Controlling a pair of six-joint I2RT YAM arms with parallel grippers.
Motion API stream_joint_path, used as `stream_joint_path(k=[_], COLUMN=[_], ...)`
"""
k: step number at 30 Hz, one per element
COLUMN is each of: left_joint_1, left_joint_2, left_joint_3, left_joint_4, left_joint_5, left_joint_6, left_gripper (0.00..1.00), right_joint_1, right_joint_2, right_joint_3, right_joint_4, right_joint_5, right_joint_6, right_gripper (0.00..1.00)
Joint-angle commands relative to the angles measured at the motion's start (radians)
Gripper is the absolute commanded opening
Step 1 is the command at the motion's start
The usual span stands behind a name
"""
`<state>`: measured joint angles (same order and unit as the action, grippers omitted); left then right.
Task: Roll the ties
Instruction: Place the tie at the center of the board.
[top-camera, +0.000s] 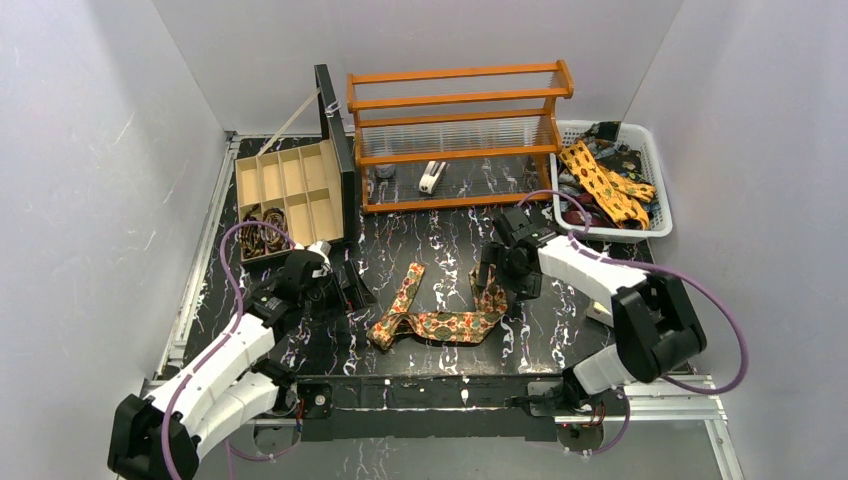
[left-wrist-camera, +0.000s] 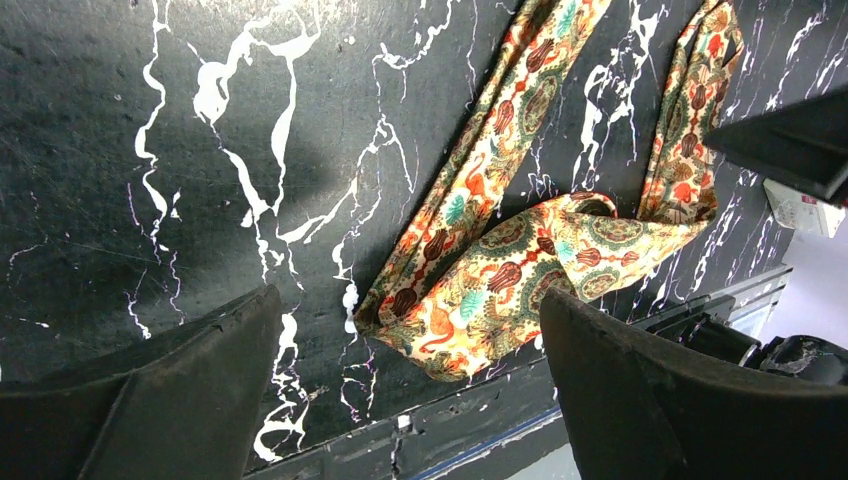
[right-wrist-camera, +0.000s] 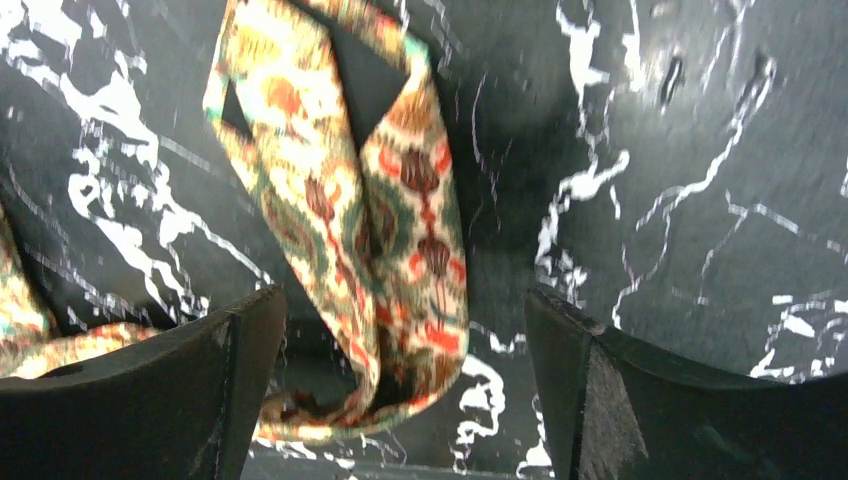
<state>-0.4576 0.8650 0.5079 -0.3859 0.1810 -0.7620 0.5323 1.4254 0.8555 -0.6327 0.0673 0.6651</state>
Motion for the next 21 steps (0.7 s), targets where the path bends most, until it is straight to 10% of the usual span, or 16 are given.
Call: stream_joint_path(k=[1,12,21], left_joint_1=[-0.016,-0.023,-0.023], left_joint_2=[-0.001,0.037,0.050], left_joint_3=[-0.026,-0.004,0.042], left_joint_4=[0.019,0.000,-0.099], left_joint_5=[-0.011,0.000,-0.060], left_joint_6=[-0.040,-0.004,0.008], left_gripper=[0.98,0.97,0.98], right_joint_1=[-0.052,-0.088,-0.054], right_joint_2=[0.104,0.282,0.278], right_joint_3=[0.070,0.143,0.164], right_joint_4=[0.088,0.140,0.051], right_joint_5=[0.004,-0.154,-0.074], right_joint_6=[-0.045,-0.157,-0.198], right_gripper=[0.92,0.42,0.61])
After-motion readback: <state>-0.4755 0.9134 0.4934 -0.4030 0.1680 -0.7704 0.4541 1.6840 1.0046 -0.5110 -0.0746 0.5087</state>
